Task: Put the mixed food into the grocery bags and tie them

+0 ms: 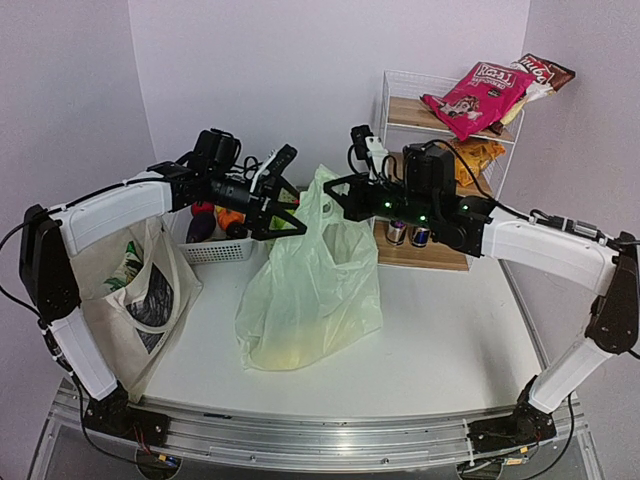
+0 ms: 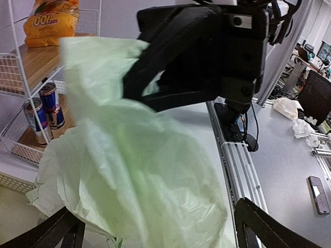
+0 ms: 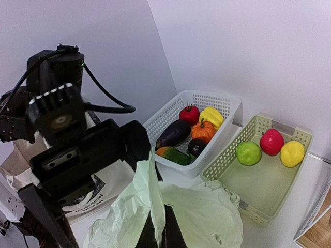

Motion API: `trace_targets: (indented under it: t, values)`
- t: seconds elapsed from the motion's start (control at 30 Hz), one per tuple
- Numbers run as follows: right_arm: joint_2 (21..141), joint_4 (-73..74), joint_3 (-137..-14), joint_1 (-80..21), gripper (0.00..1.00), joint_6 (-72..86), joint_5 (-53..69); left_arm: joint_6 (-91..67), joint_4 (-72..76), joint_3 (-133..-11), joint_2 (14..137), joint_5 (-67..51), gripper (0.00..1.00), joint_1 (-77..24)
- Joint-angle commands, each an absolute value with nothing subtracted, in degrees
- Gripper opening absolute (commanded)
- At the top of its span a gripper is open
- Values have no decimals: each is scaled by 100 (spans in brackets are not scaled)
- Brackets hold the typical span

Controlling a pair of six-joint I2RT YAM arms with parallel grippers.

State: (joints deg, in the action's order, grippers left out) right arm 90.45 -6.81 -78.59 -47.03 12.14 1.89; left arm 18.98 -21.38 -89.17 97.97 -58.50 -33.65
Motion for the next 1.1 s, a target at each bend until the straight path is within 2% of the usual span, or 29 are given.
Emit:
trace_targets:
  t: [0.0,0.2,0.27,0.4,0.57,0.77,1.07]
  values:
    - [9215,-932,-7960,-4694,0,1273,0,1581,-1771,-9147,9857,-6125,99,-3579]
    - [8959,-932,-7718,-4699,0,1150,-477,1552,-1759,-9290,9912,-6049,78,-3543]
    - [8826,-932,-7645,-4698,0,1109,-331,1531,-1710,-9221,9853,-6085,82,-3468]
    - [8792,-737,-7965,-4705,0,1139,954,1570,-1729,-9240,9807,-6141,97,-3285]
    - [8641,-545,-8094,-4766,0,1125,1843,1821,-1929,-9392,9711,-6148,100,-3038]
    - [8049,-389,-7517,-4764,0,733,806,1646,-1729,-9340,9661,-6050,100,-2997]
    - [8301,-263,-7501,-4687,0,559,-371,610,-1333,-9631,10086,-5799,99,-3260]
